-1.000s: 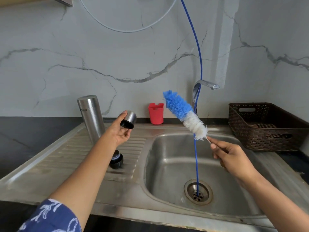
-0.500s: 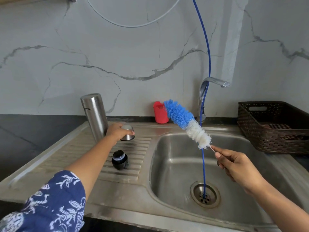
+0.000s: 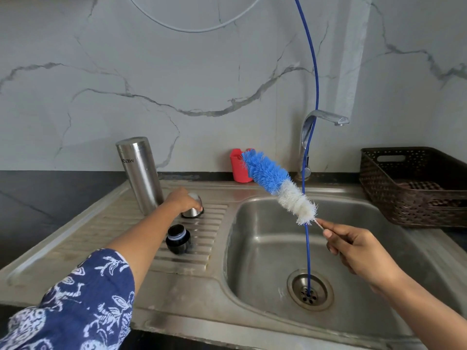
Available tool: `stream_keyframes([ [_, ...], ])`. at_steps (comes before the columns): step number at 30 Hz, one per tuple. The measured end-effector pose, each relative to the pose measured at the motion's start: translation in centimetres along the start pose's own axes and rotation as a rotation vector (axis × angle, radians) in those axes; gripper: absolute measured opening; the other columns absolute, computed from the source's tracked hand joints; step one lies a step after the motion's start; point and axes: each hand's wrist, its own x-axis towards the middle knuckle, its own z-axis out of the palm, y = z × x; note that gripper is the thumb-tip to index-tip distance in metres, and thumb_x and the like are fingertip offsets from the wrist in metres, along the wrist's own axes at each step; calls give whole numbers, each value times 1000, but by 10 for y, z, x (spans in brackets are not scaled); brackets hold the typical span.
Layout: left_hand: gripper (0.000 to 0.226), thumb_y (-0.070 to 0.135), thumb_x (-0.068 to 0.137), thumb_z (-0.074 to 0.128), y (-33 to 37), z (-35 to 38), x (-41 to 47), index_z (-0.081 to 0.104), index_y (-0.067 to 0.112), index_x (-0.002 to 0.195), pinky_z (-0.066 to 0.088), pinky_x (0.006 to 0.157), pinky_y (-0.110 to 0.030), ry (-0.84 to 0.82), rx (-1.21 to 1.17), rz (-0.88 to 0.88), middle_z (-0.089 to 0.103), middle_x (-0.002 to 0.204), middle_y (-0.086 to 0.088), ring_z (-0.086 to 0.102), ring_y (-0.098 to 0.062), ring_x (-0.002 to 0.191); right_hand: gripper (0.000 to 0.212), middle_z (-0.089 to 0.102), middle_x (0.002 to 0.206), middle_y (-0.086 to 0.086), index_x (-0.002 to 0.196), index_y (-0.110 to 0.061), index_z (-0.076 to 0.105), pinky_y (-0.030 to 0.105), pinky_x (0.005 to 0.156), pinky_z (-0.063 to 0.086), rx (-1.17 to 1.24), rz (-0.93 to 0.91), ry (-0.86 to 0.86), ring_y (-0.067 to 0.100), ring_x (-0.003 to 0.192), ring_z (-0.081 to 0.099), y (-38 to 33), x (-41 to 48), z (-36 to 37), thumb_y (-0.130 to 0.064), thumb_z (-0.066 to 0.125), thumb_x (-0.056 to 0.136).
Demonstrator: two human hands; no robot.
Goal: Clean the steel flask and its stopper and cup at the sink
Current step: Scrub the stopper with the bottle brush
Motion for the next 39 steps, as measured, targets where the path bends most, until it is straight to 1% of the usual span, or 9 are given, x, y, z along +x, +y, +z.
stream_keyframes([
  [3,107,40,68,84,9,-5,-8,23,4,149,35,107,-38,-18,143,52,33,153,-15,36,-33,137,28,43,57,-4,103,-42,66,14,36,24,-9,9,1,7,42,25,0,0,0,-18,54,95],
  [7,95,51,73,76,23,-28,-44,30,13,146,38,103,-40,127,314,237,40,148,-12,43,-31,131,27,43,57,-3,103,-41,66,14,36,24,-9,21,-1,7,42,26,-1,-1,-1,-19,54,95],
  [13,86,50,73,77,-2,-40,-94,36,27,145,36,109,-39,-383,581,169,37,150,-3,42,-25,133,28,43,56,-4,105,-40,66,15,36,23,-18,33,-7,9,43,25,-3,-4,2,-17,53,96],
  [19,70,19,73,82,-17,-30,-90,48,27,133,57,70,-24,-419,503,132,39,142,-7,61,-25,98,27,43,58,0,115,-31,65,15,36,24,-62,61,-4,7,41,24,-1,-6,2,-16,53,96],
  [23,65,23,72,83,-10,-27,-94,52,24,129,59,74,-29,-305,386,182,50,128,-5,65,-23,92,28,51,58,-6,120,-31,65,20,49,36,-369,-22,52,5,43,38,-11,-3,0,-22,53,96],
  [26,59,34,68,84,1,-19,-90,56,22,118,60,73,-34,-214,137,251,58,112,-1,68,-22,87,31,67,76,-1,125,-32,61,32,70,46,-698,-122,87,17,71,61,-48,11,2,-27,50,97],
  [29,51,30,68,85,13,-3,-85,58,19,109,56,59,-27,-155,-306,211,61,101,-2,64,-15,78,32,66,115,11,126,-29,61,38,84,46,-973,-183,96,35,104,59,-99,48,11,-25,44,98],
  [35,35,13,74,79,20,30,-83,59,15,103,49,51,-20,-124,-1050,111,64,98,-8,62,-15,75,32,59,121,14,122,-10,57,35,79,44,-1359,-147,130,32,111,58,-180,131,55,-8,45,93],
  [39,21,13,82,71,13,35,-77,57,16,97,47,64,-26,-168,-1267,12,64,98,-11,60,-18,84,26,59,101,11,115,-5,57,34,72,41,-1548,-166,16,28,94,58,-198,162,71,-4,42,92],
])
